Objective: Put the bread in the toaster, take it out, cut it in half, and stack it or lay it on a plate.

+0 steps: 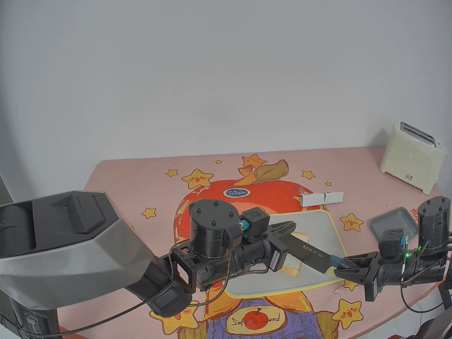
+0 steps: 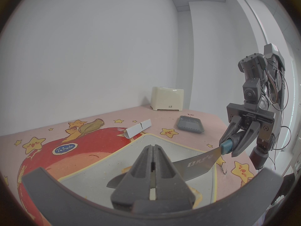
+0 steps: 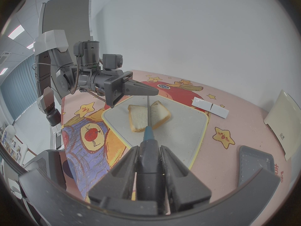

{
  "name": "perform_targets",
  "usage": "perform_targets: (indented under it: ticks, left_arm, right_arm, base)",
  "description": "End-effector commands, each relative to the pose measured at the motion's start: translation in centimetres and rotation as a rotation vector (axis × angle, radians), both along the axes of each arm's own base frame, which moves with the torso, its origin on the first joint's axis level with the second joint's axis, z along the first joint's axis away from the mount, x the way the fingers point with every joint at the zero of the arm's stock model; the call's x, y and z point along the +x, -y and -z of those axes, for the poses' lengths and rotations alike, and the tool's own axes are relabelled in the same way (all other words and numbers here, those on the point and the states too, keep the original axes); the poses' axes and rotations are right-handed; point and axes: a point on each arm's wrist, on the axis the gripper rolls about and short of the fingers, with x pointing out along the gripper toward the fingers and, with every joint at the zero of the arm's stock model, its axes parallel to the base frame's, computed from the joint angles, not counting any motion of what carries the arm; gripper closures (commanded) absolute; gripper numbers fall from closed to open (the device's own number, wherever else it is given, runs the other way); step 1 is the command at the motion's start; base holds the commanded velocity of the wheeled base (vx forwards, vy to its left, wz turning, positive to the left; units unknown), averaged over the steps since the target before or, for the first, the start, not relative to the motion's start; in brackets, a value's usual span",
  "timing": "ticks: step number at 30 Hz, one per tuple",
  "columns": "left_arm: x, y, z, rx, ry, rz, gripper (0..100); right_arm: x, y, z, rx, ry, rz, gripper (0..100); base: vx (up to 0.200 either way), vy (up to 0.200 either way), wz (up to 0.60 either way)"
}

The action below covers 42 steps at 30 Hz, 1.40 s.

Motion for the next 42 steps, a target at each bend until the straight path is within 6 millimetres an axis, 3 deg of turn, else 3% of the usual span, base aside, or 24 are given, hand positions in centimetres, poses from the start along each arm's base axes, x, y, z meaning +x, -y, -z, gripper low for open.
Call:
perform_targets:
  ticks: [1,11,22,35,42]
  left_arm:
    - [0.0,0.0,0.2,0.007,-0.006,0.0,100]
    - [-0.1,-0.2,-0.7,-0.008,0.01,-0.001,100]
    - [-0.5,-0.7,0.5,0.029,-0.025,-0.001,100]
    - [-0.5,-0.6,-0.1,0.021,-0.013,0.0,100]
    - [-0.5,-0.7,0.3,0.039,-0.029,-0.002,100]
  right_arm:
    - [-0.1,0.0,-0.2,0.007,0.011,-0.002,100]
    - [0.2,0.0,0.8,-0.026,-0.035,0.002,100]
    - [0.0,0.0,-0.2,0.008,0.015,-0.002,100]
    - [0.2,-0.2,0.9,-0.025,-0.037,-0.005,100]
    - [0.2,-0.1,0.5,-0.016,-0.021,-0.003,100]
  base:
    - [0.0,0.0,0.0]
    - [0.0,0.0,0.0]
    - [0.0,0.0,0.0]
    - [0.0,0.0,0.0]
    - [0.0,0.0,0.0]
